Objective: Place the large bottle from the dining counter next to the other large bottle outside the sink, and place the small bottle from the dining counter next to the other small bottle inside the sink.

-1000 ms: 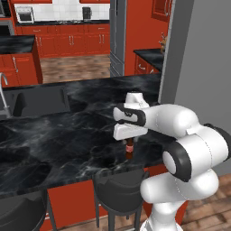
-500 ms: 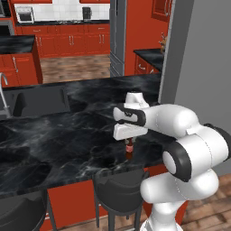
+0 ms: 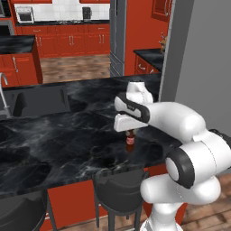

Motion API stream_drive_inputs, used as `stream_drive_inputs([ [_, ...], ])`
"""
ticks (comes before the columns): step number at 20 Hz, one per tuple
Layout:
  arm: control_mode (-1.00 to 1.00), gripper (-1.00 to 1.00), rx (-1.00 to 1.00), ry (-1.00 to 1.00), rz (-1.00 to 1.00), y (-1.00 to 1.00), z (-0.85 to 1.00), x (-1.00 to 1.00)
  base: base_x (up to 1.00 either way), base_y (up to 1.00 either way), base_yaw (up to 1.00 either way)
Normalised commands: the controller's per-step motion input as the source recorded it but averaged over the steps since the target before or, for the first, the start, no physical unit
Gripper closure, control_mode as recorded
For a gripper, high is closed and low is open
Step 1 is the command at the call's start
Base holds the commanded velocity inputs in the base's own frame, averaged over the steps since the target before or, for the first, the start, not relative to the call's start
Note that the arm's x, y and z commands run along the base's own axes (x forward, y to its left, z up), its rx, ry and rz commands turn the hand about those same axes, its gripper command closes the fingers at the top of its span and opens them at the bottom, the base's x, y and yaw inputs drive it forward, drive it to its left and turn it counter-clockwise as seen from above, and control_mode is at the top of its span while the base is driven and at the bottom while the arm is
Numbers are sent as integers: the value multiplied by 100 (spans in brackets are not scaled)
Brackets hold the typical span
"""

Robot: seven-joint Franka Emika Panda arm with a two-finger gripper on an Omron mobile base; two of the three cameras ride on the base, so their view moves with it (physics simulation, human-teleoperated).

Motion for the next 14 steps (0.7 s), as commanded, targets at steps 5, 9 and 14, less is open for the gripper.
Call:
stream_drive_inputs([
  [5, -100, 100, 0, 0, 0, 0, 50, -27, 0, 0, 0],
  [9, -100, 100, 0, 0, 0, 0, 54, -33, 0, 0, 0],
  [14, -100, 100, 0, 0, 0, 0, 52, -44, 0, 0, 0],
])
